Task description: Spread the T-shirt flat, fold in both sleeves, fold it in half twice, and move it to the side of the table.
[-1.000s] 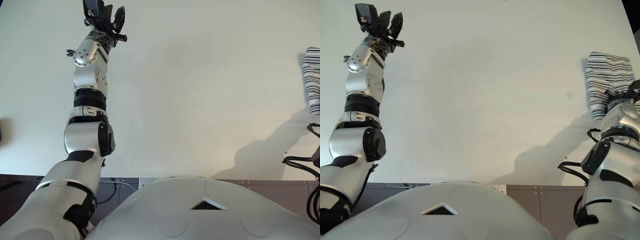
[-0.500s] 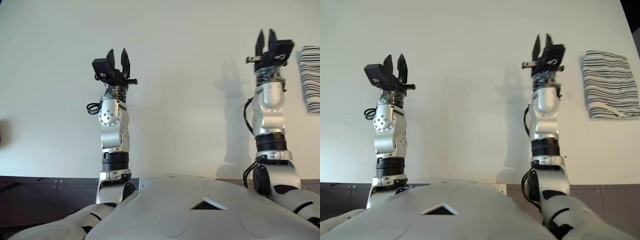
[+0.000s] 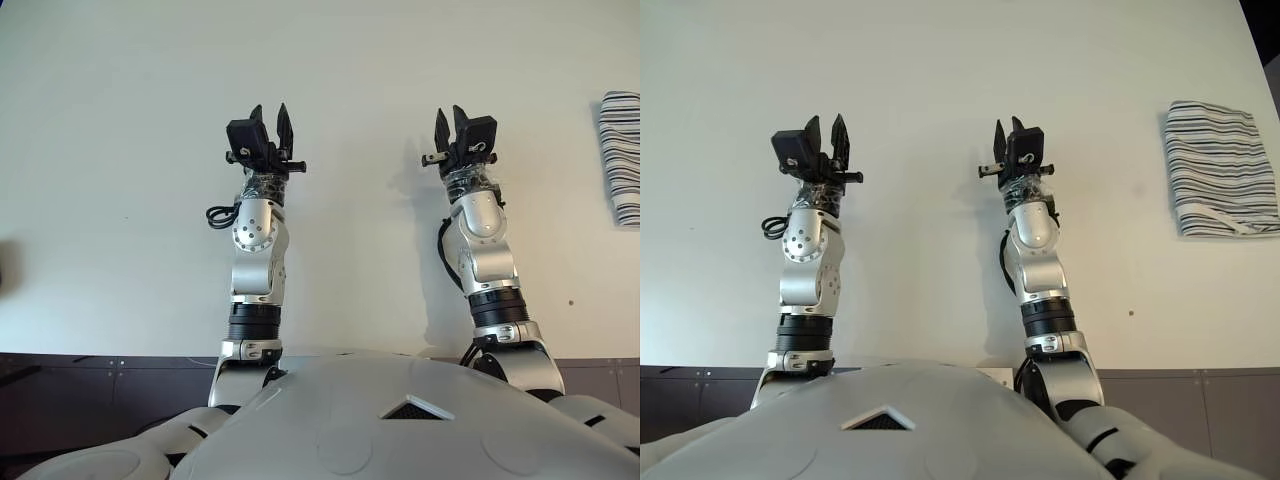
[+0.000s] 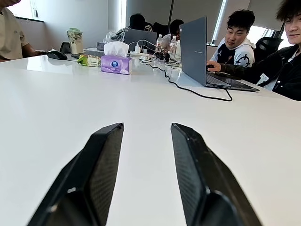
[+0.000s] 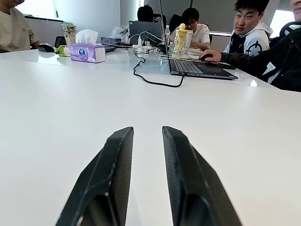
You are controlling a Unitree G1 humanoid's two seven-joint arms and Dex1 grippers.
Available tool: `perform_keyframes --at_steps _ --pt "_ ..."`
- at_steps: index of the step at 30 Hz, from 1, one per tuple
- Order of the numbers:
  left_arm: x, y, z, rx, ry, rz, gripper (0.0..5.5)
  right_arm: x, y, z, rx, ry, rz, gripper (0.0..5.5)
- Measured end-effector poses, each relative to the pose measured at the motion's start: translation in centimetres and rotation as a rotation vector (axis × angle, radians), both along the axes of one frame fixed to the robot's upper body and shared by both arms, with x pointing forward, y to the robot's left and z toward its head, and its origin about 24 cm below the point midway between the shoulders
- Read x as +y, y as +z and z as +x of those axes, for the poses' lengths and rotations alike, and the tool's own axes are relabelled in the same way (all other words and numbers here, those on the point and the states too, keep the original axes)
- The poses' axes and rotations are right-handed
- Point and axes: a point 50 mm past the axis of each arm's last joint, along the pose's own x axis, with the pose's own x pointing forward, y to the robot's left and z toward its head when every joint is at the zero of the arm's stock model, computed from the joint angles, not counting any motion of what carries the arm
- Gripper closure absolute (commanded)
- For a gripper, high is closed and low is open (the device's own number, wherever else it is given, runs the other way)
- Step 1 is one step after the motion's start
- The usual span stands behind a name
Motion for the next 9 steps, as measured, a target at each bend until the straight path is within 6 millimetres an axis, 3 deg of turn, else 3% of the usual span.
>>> perform_keyframes --at_steps 9 --pt "-0.38 -0.76 0.78 0.015 -0.007 0.01 3.65 0.23 -0.39 0.62 0.002 0.039 -0.027 4.39"
